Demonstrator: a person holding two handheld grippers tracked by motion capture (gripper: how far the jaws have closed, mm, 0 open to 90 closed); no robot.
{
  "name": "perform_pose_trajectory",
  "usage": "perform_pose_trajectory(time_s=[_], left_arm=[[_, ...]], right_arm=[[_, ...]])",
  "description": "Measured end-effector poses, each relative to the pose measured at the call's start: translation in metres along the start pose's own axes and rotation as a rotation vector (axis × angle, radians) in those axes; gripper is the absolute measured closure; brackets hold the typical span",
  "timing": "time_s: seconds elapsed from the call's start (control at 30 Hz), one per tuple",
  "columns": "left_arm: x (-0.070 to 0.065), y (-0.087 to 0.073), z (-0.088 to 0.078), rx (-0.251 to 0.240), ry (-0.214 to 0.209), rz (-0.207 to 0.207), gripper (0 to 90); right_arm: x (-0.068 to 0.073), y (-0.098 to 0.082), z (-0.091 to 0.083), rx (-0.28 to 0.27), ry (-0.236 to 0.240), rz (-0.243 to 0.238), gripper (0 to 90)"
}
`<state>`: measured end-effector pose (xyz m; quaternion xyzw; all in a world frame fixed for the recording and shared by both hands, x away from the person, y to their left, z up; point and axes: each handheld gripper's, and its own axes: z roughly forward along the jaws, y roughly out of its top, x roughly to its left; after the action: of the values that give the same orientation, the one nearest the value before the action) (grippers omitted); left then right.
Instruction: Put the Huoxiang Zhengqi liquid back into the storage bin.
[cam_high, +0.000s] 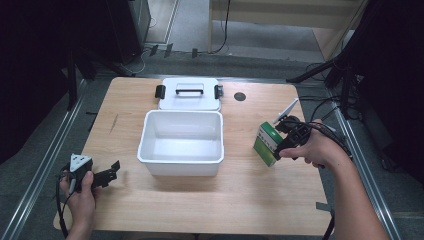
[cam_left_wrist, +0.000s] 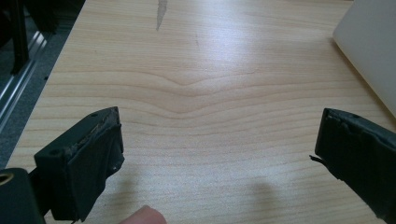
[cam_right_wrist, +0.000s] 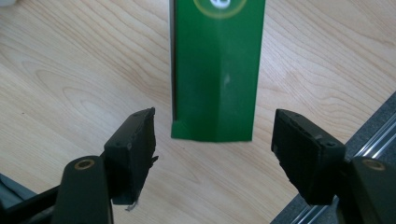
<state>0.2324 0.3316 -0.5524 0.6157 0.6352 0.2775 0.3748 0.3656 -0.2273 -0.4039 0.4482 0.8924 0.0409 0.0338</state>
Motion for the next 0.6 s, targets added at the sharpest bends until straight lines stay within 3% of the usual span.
perform_pose_trajectory(time_s=[0.3, 0.6], left_arm=[[0.001, 0.000, 0.000, 0.001, -0.004, -0.003, 1.8], [0.001, 0.000, 0.000, -0.002, -0.005, -0.007, 1.8]], right_arm=[[0.003, 0.017, 0.000, 0.017, 0.017, -0.010, 37.2], [0.000, 0.036, 0.001, 0.010, 0.002, 0.005, 43.9]])
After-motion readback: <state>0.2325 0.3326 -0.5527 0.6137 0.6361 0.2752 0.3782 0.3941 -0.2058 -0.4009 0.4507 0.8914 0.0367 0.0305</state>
